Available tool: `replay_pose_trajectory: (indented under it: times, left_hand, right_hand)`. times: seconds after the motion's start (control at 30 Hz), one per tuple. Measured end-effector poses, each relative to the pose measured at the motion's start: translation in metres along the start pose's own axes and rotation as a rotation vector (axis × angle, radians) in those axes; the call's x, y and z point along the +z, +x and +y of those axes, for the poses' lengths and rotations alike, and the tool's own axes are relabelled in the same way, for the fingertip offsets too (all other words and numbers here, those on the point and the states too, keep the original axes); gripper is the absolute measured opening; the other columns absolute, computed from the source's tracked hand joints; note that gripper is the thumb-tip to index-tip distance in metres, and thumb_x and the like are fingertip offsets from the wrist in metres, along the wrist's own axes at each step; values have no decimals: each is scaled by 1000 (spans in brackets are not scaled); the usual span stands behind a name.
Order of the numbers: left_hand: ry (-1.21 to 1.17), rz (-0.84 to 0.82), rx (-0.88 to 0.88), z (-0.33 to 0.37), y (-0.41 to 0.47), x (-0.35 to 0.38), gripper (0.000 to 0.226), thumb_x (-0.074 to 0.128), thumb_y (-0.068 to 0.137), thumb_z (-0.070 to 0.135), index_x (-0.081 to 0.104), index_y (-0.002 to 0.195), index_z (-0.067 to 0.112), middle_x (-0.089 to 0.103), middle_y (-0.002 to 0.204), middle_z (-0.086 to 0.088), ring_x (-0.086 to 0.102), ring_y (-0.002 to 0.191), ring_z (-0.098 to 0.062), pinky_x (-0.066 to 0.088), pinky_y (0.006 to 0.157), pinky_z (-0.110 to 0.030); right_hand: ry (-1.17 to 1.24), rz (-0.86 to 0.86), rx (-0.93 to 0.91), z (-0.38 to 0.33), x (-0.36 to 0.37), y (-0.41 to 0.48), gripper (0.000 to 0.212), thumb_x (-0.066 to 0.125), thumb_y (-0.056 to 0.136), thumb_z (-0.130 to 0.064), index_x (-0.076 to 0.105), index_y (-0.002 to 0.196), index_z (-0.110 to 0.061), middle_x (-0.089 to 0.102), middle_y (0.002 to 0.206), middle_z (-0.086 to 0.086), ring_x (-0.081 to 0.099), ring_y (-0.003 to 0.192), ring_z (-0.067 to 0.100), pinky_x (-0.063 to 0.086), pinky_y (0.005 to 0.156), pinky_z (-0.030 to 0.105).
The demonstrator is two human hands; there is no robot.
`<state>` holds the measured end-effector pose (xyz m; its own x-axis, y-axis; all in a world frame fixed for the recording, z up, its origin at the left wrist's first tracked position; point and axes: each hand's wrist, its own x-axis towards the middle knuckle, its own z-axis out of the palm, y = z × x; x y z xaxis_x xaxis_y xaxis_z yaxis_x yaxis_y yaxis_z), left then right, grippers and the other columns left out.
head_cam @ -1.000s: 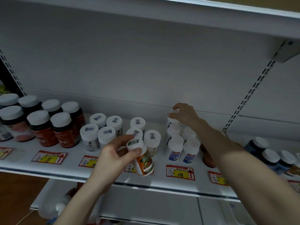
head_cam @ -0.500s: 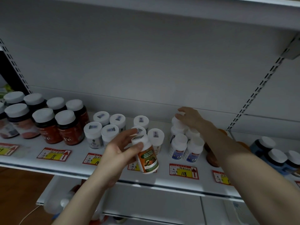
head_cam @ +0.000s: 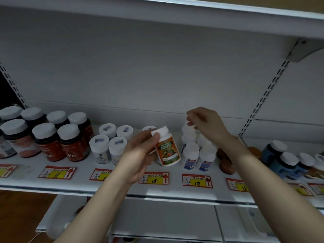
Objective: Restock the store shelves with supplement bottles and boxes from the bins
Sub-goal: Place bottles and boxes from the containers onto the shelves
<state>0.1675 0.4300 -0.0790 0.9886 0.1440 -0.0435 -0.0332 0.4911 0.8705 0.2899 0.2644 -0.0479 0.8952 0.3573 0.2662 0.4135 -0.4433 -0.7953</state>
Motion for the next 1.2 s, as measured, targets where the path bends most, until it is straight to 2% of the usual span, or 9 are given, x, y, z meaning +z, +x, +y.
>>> replay_pose_trajectory:
  times: [0.13, 0.23, 0.47, 0.63, 0.8, 0.9, 1.0, 1.13, 1.2]
  left_hand:
    - [-52, 3, -4, -1, 12, 12, 20, 58, 75, 16, 61, 90, 4, 68, 78, -8, 65, 77, -21, 57, 63, -30]
    - [-80, -8, -24, -11, 18, 26, 26, 59, 74, 17, 61, 97, 5, 68, 90, -12, 65, 84, -24, 57, 71, -36]
    - [-47, -151, -79, -50, 8, 71, 20, 50, 89, 16, 61, 99, 2, 71, 89, -11, 68, 83, -23, 56, 64, -29]
    - [460, -494, -28, -70, -6, 110, 54, 69, 77, 14, 48, 121, 39, 68, 103, 3, 65, 92, -4, 50, 73, -15]
    - [474, -464, 40, -120, -17, 173, 63, 59, 81, -10, 40, 130, 25, 61, 111, 1, 63, 94, -1, 51, 79, -18]
    - [590, -461, 117, -155, -26, 216, 57, 60, 82, -8, 41, 127, 21, 58, 118, 0, 58, 107, -8, 47, 94, -26]
    - [608, -509, 196, -182, -31, 256, 54, 58, 83, -10, 43, 120, 25, 58, 115, 8, 57, 107, 0, 46, 93, -18]
    - [737, -496, 306, -205, -35, 297, 55, 58, 85, -1, 40, 129, 26, 55, 122, 5, 54, 111, -5, 41, 94, -18]
    - [962, -456, 465, -218, -33, 308, 55, 58, 89, 11, 36, 139, 19, 49, 131, 2, 45, 118, -6, 30, 94, -11]
  right_hand:
    - [85, -73, 38, -14, -5, -59, 16, 58, 88, -25, 59, 104, -23, 68, 94, 0, 66, 84, 9, 51, 77, 21]
    - [95, -112, 103, -10, -4, -89, 35, 68, 81, -25, 52, 113, -30, 66, 98, -3, 64, 91, 7, 52, 80, 19]
    - [217, 52, 166, 11, -33, -130, 34, 67, 82, -12, 55, 113, -15, 67, 85, 1, 65, 74, 3, 52, 67, 16]
    - [306, 133, 209, 37, -78, -164, 25, 63, 84, -7, 55, 107, -17, 67, 80, 2, 65, 73, 6, 54, 72, 26]
    - [240, 215, 278, 63, -151, -186, 6, 60, 87, -19, 62, 93, -19, 67, 84, 1, 65, 75, 8, 54, 67, 24]
    - [101, 270, 274, 79, -194, -193, 27, 65, 83, -28, 61, 107, -17, 63, 94, 3, 62, 86, 14, 54, 74, 32]
    - [-73, 206, 222, 91, -231, -199, 37, 68, 81, -31, 62, 114, -15, 62, 102, -3, 59, 93, 7, 49, 78, 19]
    - [-96, 206, 223, 111, -271, -206, 35, 71, 80, -29, 65, 110, -13, 64, 101, -3, 61, 94, 10, 51, 81, 24]
    - [-133, 232, 215, 121, -286, -206, 36, 71, 80, -27, 64, 111, -12, 62, 100, -4, 58, 92, 7, 45, 74, 10]
